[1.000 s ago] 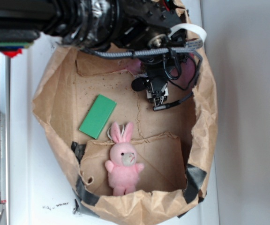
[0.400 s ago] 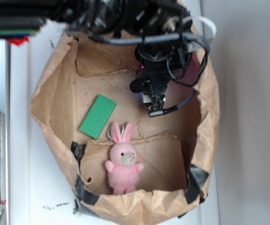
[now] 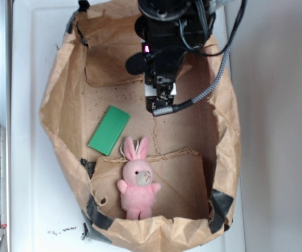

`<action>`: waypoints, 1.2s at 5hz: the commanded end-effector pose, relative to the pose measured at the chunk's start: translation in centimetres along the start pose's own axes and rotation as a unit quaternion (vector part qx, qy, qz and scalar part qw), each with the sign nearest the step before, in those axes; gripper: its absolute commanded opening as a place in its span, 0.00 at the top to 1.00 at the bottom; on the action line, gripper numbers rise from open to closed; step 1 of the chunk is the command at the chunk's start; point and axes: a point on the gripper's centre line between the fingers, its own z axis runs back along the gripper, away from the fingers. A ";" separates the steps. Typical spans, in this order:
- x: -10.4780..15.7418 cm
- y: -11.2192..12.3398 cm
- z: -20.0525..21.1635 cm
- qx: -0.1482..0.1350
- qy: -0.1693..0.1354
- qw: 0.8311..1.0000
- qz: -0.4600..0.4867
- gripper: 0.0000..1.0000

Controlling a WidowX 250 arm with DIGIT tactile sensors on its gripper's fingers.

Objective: Grab the rock.

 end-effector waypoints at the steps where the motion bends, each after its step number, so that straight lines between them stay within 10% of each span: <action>1: -0.2 -3.0 6.8 0.032 -0.068 0.997 -0.004 1.00; 6: -0.7 -7.6 9.2 0.124 -0.051 0.990 -0.031 1.00</action>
